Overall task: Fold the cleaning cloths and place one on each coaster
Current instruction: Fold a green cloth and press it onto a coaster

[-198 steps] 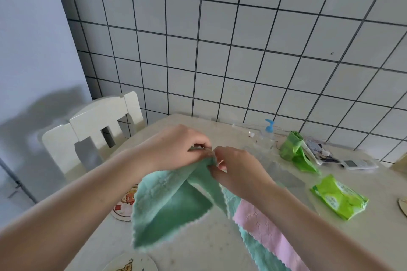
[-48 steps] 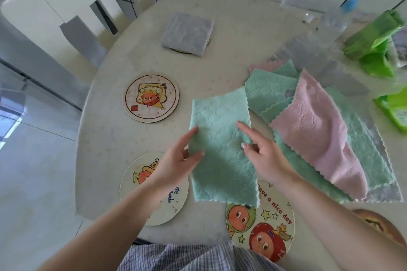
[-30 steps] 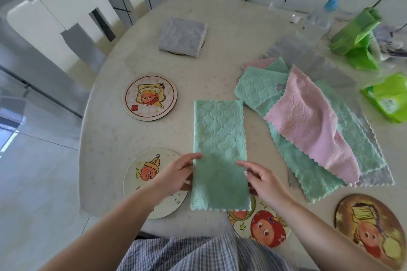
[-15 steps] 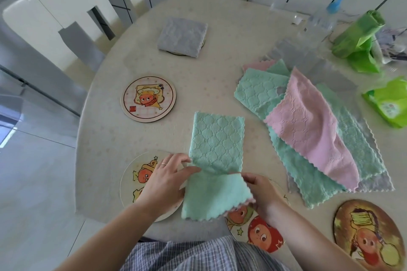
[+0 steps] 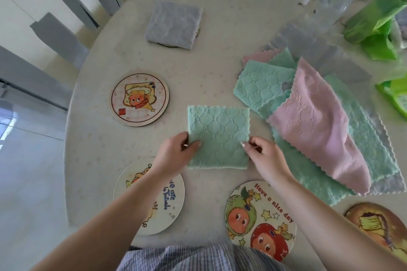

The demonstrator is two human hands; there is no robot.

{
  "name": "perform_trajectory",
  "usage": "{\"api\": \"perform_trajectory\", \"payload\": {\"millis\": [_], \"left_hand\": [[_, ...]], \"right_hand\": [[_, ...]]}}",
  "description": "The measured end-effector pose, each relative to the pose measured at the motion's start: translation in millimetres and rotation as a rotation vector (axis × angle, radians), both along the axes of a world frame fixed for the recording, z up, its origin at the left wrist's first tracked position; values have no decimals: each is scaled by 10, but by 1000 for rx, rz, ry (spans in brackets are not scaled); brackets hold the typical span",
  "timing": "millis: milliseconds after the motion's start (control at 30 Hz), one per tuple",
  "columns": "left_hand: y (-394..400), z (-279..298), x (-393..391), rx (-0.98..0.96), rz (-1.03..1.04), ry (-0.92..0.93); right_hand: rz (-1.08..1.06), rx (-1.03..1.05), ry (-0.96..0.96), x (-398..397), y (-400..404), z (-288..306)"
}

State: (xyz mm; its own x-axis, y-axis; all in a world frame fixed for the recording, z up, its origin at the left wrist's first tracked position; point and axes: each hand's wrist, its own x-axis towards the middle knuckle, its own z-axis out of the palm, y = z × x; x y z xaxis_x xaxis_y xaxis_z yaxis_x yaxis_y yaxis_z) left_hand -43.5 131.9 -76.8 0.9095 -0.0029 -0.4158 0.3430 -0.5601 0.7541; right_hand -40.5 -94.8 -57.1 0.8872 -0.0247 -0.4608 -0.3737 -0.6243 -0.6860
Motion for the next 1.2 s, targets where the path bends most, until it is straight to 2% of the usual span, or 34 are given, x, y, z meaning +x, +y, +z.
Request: {"api": "perform_trajectory", "payload": {"millis": [100, 267, 600, 667, 733, 767, 833, 900, 1000, 1200], "left_hand": [[3, -63, 79, 14, 7, 109], [14, -50, 154, -19, -15, 179], [-3, -53, 140, -8, 27, 181], [-51, 9, 87, 0, 177, 124], [-80, 61, 23, 68, 274, -101], [-91, 73, -1, 111, 230, -254], [-151, 42, -9, 197, -1, -462], [-262, -43, 23, 305, -247, -523], [-360, -172, 58, 447, -414, -441], [-203, -331, -112, 628, -458, -294]], "right_hand": [[23, -34, 9, 32, 2, -66], [2, -76, 1, 14, 6, -107], [19, -105, 1, 42, -6, -170], [-70, -124, -51, 31, -15, -158], [-124, -144, -161, 27, 13, -93], [-85, -161, -233, 39, 48, -67], [109, -245, -330, 84, 156, -66], [306, -348, -290, 133, 298, -123], [446, -450, -251, 145, 457, -301], [626, -662, -275, 169, 241, -485]]}}
